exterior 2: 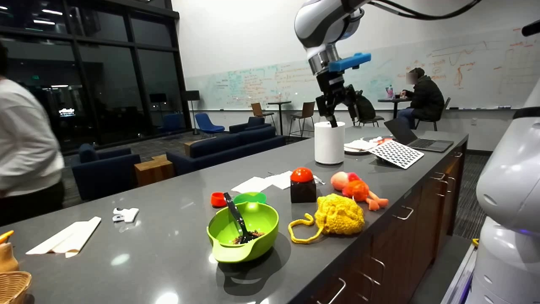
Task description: Put the spoon inside the green bowl
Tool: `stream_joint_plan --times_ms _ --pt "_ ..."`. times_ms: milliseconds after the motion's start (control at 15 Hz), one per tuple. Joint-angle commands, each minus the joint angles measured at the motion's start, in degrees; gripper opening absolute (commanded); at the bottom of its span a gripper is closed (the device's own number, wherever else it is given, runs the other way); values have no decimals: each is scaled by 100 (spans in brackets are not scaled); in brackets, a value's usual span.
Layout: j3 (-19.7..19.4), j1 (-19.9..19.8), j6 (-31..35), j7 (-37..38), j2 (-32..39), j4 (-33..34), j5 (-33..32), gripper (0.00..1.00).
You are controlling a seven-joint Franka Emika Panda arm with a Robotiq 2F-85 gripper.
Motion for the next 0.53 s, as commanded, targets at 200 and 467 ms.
stream_joint_plan --times_ms 200,467 --pt "114 288 79 348 128 -8 104 100" --pt "359 617 389 853 379 -17 654 100"
